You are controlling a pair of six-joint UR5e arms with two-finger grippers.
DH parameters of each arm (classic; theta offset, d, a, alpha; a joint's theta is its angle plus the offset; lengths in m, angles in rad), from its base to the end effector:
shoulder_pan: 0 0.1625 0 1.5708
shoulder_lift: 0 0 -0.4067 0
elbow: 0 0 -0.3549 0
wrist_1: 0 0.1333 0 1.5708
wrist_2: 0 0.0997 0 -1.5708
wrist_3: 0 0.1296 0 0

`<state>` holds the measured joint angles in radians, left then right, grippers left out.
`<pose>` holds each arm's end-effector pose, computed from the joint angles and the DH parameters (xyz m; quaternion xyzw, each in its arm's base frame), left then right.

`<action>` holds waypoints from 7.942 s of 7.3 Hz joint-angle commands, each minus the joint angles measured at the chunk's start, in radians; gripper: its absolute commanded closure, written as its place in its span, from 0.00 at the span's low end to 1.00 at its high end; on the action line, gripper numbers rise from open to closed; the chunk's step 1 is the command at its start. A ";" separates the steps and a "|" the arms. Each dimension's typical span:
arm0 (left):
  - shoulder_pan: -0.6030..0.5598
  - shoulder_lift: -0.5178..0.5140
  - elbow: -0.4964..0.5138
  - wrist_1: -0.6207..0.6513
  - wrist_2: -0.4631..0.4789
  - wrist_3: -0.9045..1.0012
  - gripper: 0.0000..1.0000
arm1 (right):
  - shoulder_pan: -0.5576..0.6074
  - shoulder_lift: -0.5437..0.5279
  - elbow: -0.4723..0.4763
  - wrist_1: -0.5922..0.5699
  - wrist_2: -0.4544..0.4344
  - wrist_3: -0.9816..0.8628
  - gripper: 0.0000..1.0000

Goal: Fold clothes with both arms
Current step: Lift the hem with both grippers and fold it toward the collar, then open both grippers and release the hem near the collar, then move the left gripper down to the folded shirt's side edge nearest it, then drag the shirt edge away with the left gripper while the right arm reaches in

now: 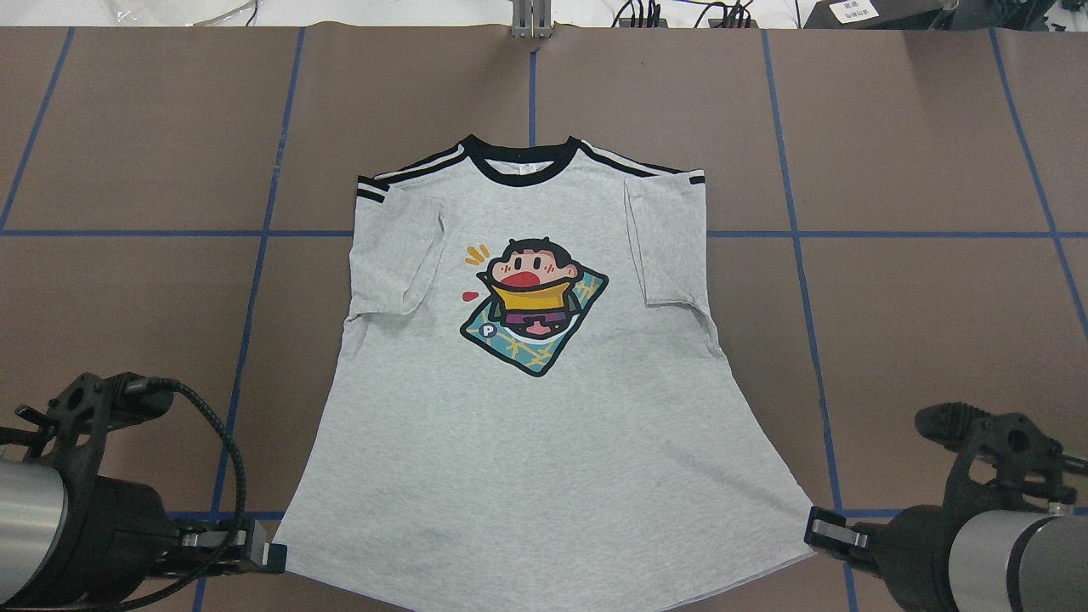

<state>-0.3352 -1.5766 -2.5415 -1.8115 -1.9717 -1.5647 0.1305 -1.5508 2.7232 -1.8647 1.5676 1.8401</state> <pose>0.3010 -0.1924 0.2229 -0.0658 0.5799 -0.0194 0.8118 -0.2892 -0.1728 0.2480 -0.0280 -0.4243 0.1804 0.8869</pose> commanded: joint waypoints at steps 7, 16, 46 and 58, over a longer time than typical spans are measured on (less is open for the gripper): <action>-0.510 -0.479 0.645 0.129 -0.075 0.509 1.00 | 0.676 0.596 -0.711 -0.072 0.259 -0.567 1.00; -0.509 -0.660 1.165 -0.110 0.057 0.600 1.00 | 0.700 0.719 -1.359 0.379 0.201 -0.644 1.00; -0.269 -0.192 0.842 -0.566 -0.107 0.411 1.00 | 0.796 0.637 -1.347 0.509 0.368 -0.826 0.00; -0.709 -0.774 1.622 -0.354 0.043 1.059 1.00 | 0.721 0.678 -1.353 0.590 0.365 -0.651 0.00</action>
<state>-1.0434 -2.2732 -1.0568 -2.0950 -1.9626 -0.5066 0.8637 -0.8840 1.3726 -1.2834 1.9340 1.1645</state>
